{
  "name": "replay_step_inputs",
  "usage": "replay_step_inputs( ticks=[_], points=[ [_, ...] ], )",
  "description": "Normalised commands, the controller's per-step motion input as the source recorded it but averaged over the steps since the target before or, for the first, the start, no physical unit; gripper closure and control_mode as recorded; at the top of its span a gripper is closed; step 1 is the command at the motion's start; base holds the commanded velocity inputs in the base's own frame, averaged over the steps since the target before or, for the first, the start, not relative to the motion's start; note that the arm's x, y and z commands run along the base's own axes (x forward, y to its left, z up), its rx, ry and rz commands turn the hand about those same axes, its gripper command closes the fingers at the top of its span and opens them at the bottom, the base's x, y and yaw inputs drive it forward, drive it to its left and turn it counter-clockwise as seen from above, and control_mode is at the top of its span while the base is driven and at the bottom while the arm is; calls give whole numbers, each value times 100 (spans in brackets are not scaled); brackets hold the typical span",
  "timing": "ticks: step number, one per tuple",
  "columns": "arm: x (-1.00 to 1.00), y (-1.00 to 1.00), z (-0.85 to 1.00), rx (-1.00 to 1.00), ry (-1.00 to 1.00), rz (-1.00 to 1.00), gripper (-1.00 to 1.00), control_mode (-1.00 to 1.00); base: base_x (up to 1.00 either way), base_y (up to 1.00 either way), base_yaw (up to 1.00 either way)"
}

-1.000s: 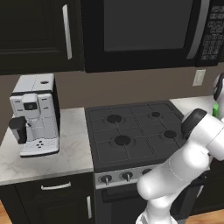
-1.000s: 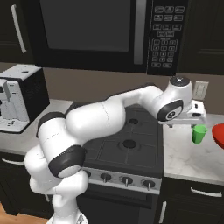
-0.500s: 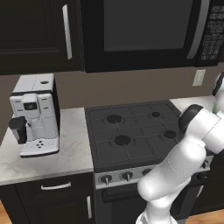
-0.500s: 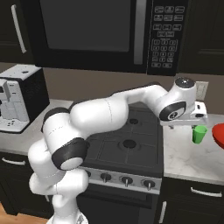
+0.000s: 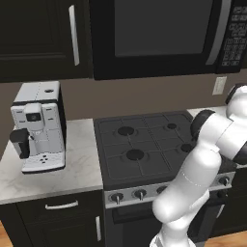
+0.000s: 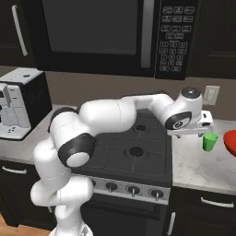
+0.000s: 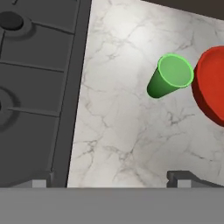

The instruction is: Pick the cup and bowl from the counter and place them on the counter next to the sink.

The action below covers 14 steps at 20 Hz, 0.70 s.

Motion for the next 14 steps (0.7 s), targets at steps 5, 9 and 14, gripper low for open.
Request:
replay_step_inputs(
  ticks=[5,9,14],
  points=[
    [36,-5,0,0,10,0,-100,-100,0,0,0],
    [29,-21,0,0,10,0,-100,-100,0,0,0],
    [19,-24,0,3,5,0,-100,-100,0,0,0]
  ],
)
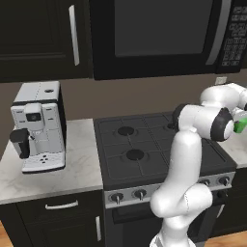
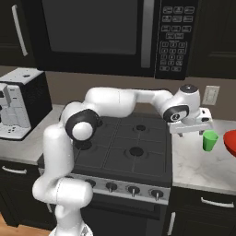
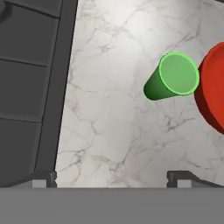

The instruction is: Pick the cup and bowl from the counter and place them on the counter next to the sink.

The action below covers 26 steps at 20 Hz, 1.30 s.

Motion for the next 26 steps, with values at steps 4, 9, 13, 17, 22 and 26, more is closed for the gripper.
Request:
replay_step_inputs(
  ticks=[4,9,13,17,22,26],
  points=[
    [4,-31,0,16,0,0,-100,-100,0,0,0],
    [0,-19,0,16,-1,3,-100,-100,0,0,0],
    [2,-4,0,10,0,6,-100,-100,0,0,0],
    [18,0,0,1,0,6,-100,-100,0,0,0],
    [18,0,0,0,0,6,-100,-100,0,0,0],
    [18,0,0,0,0,5,-100,-100,0,0,0]
  ],
)
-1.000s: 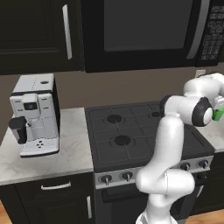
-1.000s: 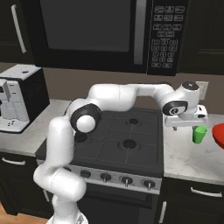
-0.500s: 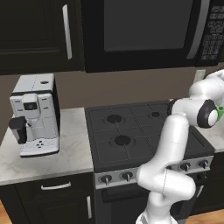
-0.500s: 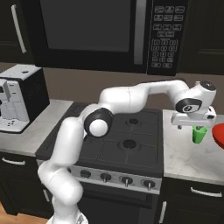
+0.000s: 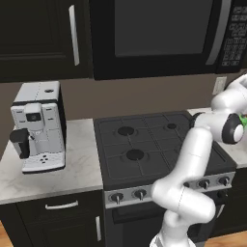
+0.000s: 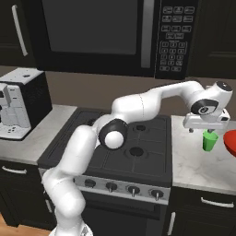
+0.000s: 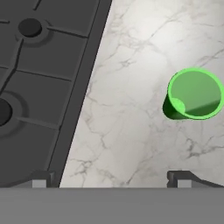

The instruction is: Pick the cup and bowl from the counter and place them on the counter next to the sink.

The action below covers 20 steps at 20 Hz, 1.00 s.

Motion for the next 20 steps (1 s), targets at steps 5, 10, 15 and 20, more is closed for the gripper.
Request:
replay_step_inputs(
  ticks=[5,10,15,20],
  points=[
    [33,0,-6,0,0,3,-100,-100,0,0,0],
    [49,0,-9,0,3,1,-100,-100,0,0,0],
    [23,0,-8,0,4,0,-100,-100,0,0,0],
    [22,0,-6,0,4,0,-100,-100,0,0,0]
  ],
)
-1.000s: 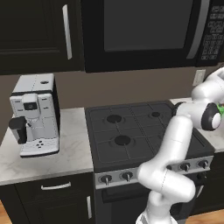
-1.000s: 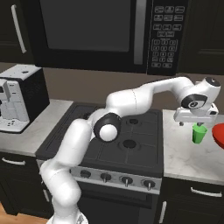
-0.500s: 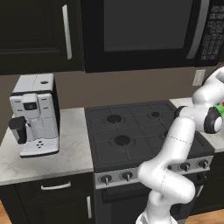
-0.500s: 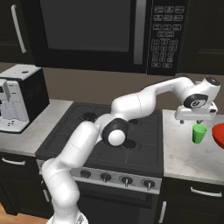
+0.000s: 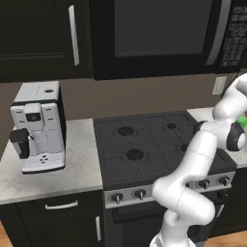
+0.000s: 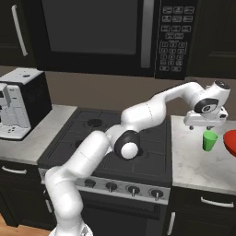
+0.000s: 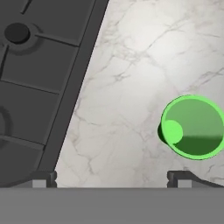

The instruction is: Pick the cup and bowl from the counter and place them on the counter next to the sink.

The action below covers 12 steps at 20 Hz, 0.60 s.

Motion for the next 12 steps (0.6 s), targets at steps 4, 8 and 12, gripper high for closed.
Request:
replay_step_inputs(
  ticks=[4,8,12],
  points=[
    [30,0,-13,0,6,0,-100,-100,0,0,0],
    [34,-1,-24,0,5,0,-100,-100,0,0,0],
    [25,-12,-24,0,2,0,-100,-100,0,0,0]
  ],
)
